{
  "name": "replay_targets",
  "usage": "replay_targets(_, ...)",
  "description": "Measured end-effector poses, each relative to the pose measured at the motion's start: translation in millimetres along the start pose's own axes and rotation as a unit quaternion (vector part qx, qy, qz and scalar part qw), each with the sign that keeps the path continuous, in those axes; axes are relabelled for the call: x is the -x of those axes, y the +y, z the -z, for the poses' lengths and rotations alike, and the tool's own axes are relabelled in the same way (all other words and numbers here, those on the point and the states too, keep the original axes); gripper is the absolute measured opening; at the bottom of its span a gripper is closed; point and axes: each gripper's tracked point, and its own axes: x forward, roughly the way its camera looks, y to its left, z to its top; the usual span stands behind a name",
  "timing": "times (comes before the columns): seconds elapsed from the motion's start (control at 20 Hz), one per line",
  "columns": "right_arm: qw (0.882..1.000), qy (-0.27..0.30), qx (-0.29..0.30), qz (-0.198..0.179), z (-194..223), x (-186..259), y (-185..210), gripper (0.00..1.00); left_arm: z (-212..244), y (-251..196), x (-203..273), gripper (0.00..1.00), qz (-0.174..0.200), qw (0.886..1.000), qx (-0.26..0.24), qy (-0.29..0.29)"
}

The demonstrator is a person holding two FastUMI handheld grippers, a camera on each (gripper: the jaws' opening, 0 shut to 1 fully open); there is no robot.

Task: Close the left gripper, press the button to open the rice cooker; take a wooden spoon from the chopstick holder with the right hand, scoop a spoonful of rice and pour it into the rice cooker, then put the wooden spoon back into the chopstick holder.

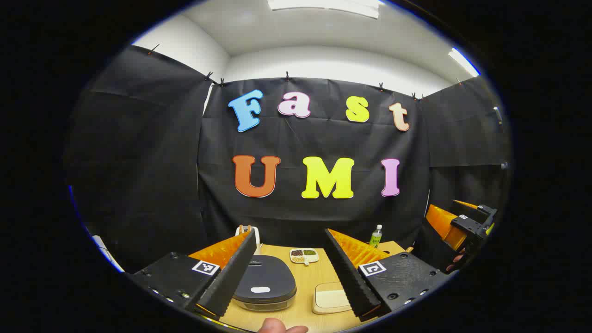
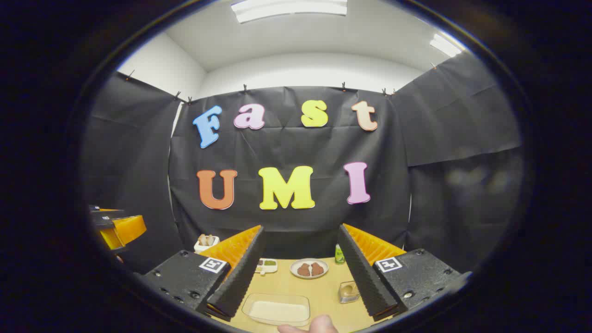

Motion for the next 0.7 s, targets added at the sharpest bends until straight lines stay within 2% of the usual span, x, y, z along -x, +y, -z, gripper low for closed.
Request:
replay_targets(0.15,1.000,0.001,-0.002,0.001,-1.4,-2.2,-3.7,1.00,1.4,0.1,-1.5,0.94,-0.001,1.000,0.005,0.005)
replay_targets(0.2,1.000,0.000,-0.002,0.002,-1.6,-2.7,-5.7,0.94,2.5,-0.8,-3.1,0.94,-0.001,1.000,0.010,0.008)
replay_targets(0.25,1.000,0.000,-0.003,0.004,-2.5,-2.5,-8.6,1.00,1.7,-1.3,-4.3,0.94,-0.002,1.000,0.012,0.010)
replay_targets(0.7,1.000,0.005,-0.016,0.013,0.6,-4.3,-21.1,1.00,4.4,-0.6,-2.0,0.94,-0.013,1.000,0.001,0.014)
